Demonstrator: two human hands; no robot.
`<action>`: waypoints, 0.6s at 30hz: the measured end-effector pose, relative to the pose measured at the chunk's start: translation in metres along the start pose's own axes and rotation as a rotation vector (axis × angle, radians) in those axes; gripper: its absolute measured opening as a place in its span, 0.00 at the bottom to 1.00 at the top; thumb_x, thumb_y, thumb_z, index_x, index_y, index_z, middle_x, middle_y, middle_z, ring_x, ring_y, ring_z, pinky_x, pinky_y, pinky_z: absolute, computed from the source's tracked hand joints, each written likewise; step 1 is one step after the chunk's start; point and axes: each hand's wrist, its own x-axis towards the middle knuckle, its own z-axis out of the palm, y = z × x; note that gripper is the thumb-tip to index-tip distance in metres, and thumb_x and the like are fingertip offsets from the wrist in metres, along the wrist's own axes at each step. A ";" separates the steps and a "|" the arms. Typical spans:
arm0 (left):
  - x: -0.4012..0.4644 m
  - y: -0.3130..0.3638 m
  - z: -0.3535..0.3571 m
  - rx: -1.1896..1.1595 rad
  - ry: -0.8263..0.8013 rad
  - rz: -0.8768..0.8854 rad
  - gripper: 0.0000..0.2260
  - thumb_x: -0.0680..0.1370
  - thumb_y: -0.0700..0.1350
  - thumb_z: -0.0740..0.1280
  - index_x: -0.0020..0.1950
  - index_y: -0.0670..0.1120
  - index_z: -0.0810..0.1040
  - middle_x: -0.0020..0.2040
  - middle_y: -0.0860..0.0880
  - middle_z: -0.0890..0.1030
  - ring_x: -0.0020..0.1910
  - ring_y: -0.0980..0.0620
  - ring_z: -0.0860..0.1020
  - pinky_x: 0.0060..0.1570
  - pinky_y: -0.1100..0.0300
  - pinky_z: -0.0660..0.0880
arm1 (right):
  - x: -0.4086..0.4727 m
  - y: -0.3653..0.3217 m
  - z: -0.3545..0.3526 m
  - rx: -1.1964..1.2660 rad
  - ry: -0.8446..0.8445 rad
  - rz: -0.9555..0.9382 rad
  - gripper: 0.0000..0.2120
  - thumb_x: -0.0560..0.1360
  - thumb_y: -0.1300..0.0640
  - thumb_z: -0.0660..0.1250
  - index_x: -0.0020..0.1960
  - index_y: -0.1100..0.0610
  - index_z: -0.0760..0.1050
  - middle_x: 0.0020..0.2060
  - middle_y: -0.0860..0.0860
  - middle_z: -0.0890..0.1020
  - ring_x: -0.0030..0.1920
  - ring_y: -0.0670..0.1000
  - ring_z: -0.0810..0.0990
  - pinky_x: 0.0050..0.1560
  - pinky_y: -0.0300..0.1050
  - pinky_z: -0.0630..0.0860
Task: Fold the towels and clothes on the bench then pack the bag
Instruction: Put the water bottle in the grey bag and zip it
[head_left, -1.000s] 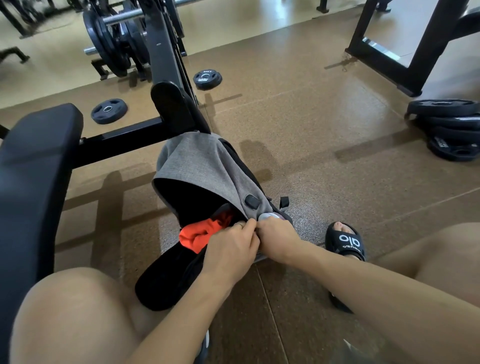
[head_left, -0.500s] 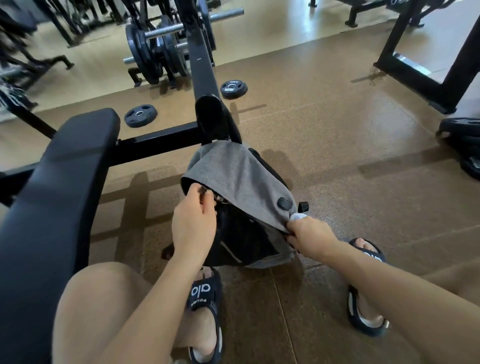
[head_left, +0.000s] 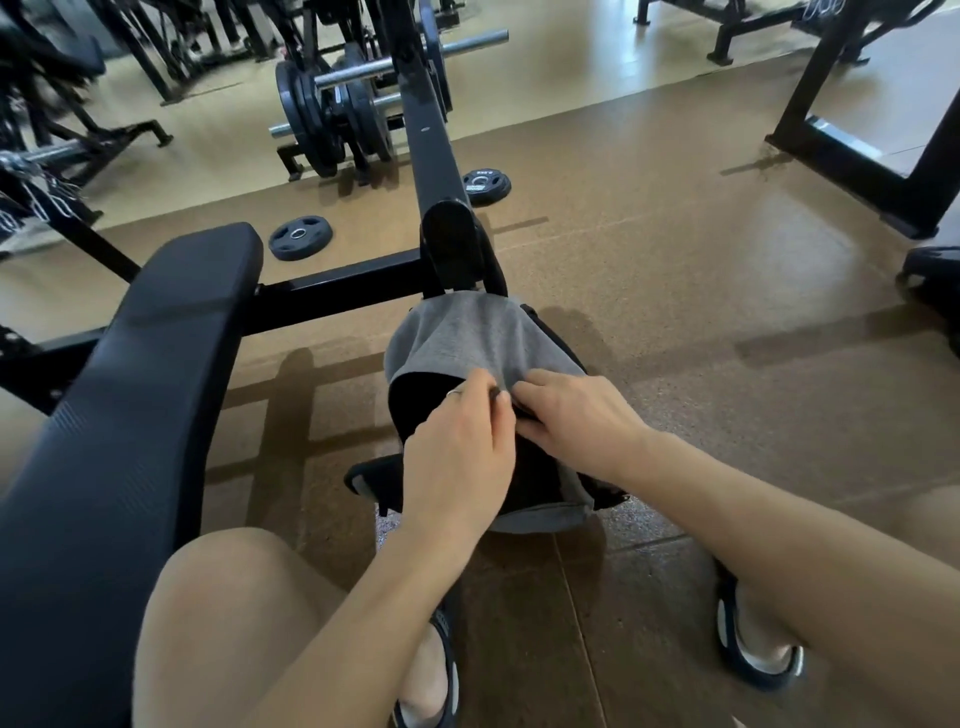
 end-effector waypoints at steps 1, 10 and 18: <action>0.004 -0.006 -0.003 -0.037 0.011 -0.058 0.08 0.85 0.51 0.57 0.48 0.50 0.70 0.38 0.54 0.77 0.34 0.58 0.77 0.32 0.58 0.74 | 0.002 0.002 -0.001 -0.006 -0.015 -0.022 0.09 0.79 0.48 0.65 0.47 0.54 0.74 0.43 0.47 0.76 0.45 0.53 0.79 0.34 0.44 0.64; 0.022 -0.089 -0.025 -0.528 0.202 -0.706 0.07 0.85 0.45 0.59 0.56 0.45 0.75 0.47 0.47 0.83 0.40 0.54 0.84 0.48 0.53 0.82 | -0.005 0.021 -0.016 0.026 -0.035 0.117 0.12 0.79 0.48 0.62 0.40 0.50 0.66 0.38 0.46 0.73 0.39 0.52 0.76 0.32 0.46 0.67; -0.001 -0.113 -0.018 -0.444 0.081 -0.741 0.08 0.85 0.45 0.58 0.50 0.49 0.75 0.48 0.48 0.83 0.47 0.50 0.82 0.49 0.52 0.78 | -0.002 0.026 -0.022 -0.093 -0.179 0.282 0.10 0.74 0.49 0.63 0.39 0.51 0.64 0.37 0.46 0.73 0.38 0.54 0.77 0.34 0.46 0.69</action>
